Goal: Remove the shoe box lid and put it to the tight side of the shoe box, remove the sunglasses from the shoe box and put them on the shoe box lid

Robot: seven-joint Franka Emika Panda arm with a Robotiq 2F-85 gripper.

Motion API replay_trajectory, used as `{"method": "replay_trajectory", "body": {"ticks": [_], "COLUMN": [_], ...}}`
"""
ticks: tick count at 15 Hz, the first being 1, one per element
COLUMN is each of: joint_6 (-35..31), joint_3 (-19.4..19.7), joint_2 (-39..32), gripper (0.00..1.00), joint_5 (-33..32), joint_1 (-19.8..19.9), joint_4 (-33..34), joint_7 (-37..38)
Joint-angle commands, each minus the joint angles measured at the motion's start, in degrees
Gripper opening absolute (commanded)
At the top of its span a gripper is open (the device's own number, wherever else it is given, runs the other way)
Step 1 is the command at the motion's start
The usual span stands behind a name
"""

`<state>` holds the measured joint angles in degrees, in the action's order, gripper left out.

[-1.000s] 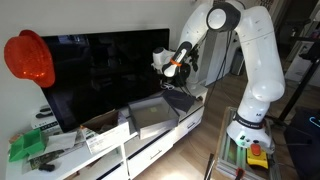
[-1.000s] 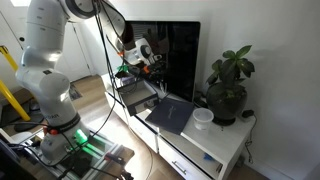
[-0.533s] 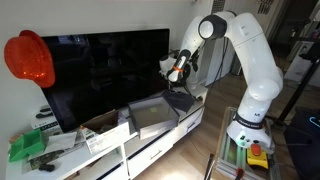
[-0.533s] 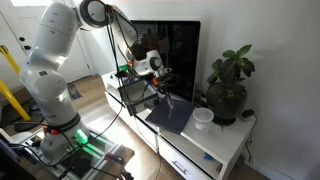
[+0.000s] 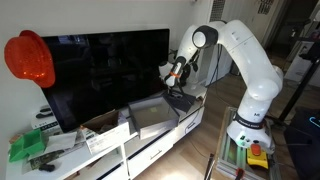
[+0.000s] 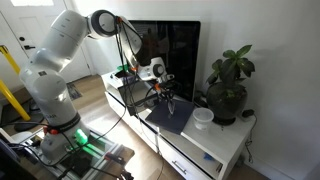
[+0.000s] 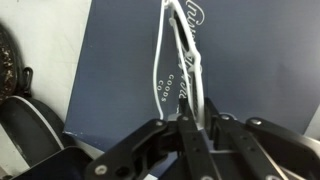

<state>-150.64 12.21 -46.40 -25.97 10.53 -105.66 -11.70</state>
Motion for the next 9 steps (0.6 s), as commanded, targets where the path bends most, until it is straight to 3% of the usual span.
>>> {"method": "replay_trajectory", "body": {"ticks": [1, 9], "joint_6": [1.16, 1.29], "joint_3": [-0.75, 0.67], "joint_2": [-3.32, 1.28], "gripper": [0.42, 0.96], "joint_5": [3.07, 3.09], "joint_1": [0.93, -0.07], "joint_4": [4.89, 6.99], "joint_7": [-1.43, -1.43]}}
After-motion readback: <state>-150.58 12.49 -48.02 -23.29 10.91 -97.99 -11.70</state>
